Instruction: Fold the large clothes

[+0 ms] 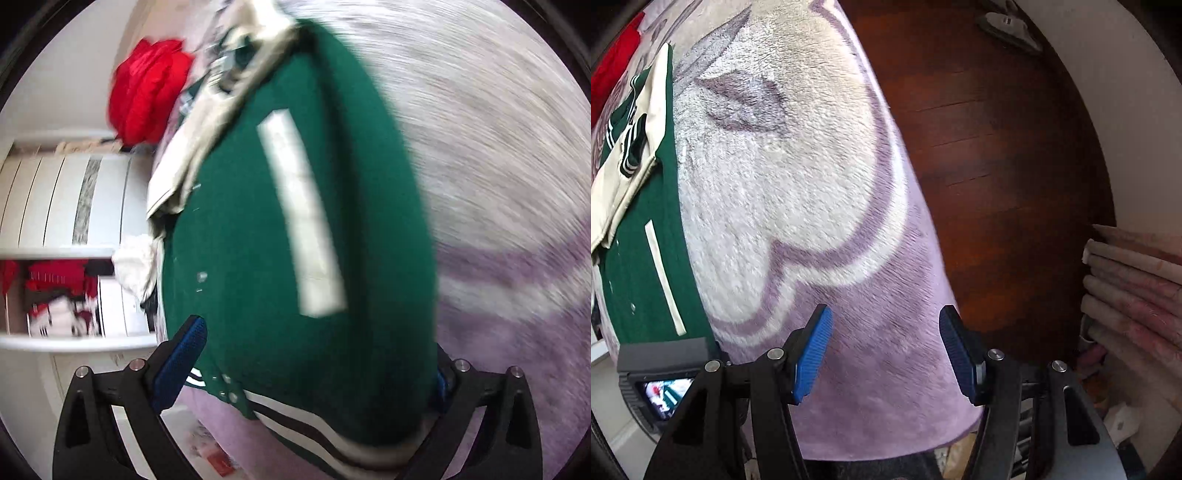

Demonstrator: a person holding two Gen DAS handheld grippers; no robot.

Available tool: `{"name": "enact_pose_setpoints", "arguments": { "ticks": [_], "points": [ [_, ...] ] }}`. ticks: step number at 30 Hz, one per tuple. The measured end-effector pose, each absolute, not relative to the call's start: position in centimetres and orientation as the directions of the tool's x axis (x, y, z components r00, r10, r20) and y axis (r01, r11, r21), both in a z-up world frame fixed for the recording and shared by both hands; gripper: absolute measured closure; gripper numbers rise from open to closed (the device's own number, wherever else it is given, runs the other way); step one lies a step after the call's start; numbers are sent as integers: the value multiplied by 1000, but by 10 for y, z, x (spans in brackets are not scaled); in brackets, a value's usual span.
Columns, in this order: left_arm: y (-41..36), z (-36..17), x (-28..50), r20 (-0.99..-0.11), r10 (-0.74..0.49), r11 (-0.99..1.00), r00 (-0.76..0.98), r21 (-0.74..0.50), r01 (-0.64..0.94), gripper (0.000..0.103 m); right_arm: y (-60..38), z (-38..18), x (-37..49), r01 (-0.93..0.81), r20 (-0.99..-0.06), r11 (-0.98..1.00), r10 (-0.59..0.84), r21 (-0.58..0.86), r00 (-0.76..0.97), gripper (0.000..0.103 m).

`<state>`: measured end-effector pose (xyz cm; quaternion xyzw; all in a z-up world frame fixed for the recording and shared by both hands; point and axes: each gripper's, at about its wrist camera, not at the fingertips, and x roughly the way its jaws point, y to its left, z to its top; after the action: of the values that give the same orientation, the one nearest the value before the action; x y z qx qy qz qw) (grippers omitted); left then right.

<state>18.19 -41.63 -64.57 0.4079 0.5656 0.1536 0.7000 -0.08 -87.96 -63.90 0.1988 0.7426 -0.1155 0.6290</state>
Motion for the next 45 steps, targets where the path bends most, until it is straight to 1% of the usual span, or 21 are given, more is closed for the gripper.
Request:
{"name": "enact_pose_setpoints", "arguments": {
  "ticks": [1, 2, 3, 4, 5, 6, 7, 8, 9, 11, 14, 20, 23, 24, 25, 26, 28, 31, 39, 42, 45],
  "points": [
    [-408, -638, 187, -656, 685, 622, 317, 753, 215, 2, -876, -641, 8, 434, -978, 895, 171, 104, -118, 40],
    [-394, -628, 195, -673, 672, 653, 308, 735, 183, 11, -872, -643, 16, 428, -976, 894, 196, 136, -100, 40],
    [-386, -623, 198, -689, 659, 675, 302, 719, 167, 31, -866, -645, 30, 415, -967, 888, 245, 197, -64, 40],
    [-380, -616, 199, -707, 638, 697, 306, 699, 160, 46, -863, -648, 43, 407, -956, 879, 289, 249, -39, 40],
    [-379, -612, 198, -718, 622, 709, 312, 685, 165, 74, -859, -653, 62, 405, -930, 851, 368, 335, -2, 40],
    [-380, -609, 196, -712, 620, 703, 331, 691, 169, 77, -857, -659, 79, 400, -902, 822, 432, 405, 26, 38],
    [-383, -606, 191, -711, 612, 702, 348, 690, 175, 78, -852, -666, 100, 391, -863, 786, 503, 480, 48, 30],
    [-385, -605, 189, -714, 603, 704, 355, 686, 184, 81, -848, -673, 118, 383, -831, 756, 553, 531, 60, 26],
    [-387, -605, 186, -717, 599, 704, 356, 684, 192, 81, -842, -680, 137, 372, -796, 725, 601, 580, 69, 21],
    [-389, -606, 183, -724, 590, 708, 357, 677, 203, 82, -827, -698, 184, 356, -702, 636, 706, 685, 90, 21],
    [-396, -603, 177, -741, 573, 724, 350, 658, 207, 82, -805, -721, 237, 353, -593, 532, 800, 770, 87, 21],
    [-381, -595, 186, -779, 533, 770, 331, 608, 192, 82, -740, -764, 314, 358, -499, 467, 867, 808, -6, 20],
    [-370, -589, 190, -801, 504, 799, 323, 574, 178, 82, -701, -756, 331, 296, -565, 546, 825, 784, -24, 19],
    [-365, -585, 191, -813, 486, 816, 321, 554, 166, 82, -692, -751, 333, 282, -596, 579, 802, 765, -30, 27],
    [-362, -583, 191, -819, 476, 825, 320, 542, 162, 82, -683, -747, 333, 276, -623, 607, 781, 745, -39, 60],
    [-356, -578, 192, -833, 455, 841, 316, 518, 155, 82, -675, -743, 332, 282, -649, 633, 760, 721, -47, 70],
    [-342, -568, 193, -852, 416, 869, 317, 475, 136, 82, -667, -726, 333, 278, -681, 660, 732, 697, -30, 81],
    [-315, -546, 195, -869, 367, 901, 331, 421, 106, 83, -655, -678, 334, 255, -717, 693, 697, 675, 6, 88],
    [-179, -465, 204, -915, 211, 977, 343, 205, -55, 84, -534, -529, 360, 176, -812, 798, 584, 576, 10, 90],
    [-110, -453, 211, -925, 179, 980, 335, 136, -147, 84, -458, -506, 381, 139, -849, 843, 528, 520, -21, 90],
    [-39, -464, 217, -935, 171, 965, 310, 95, -246, 84, -353, -510, 405, 86, -880, 882, 470, 464, -74, 91]
  ]
}}
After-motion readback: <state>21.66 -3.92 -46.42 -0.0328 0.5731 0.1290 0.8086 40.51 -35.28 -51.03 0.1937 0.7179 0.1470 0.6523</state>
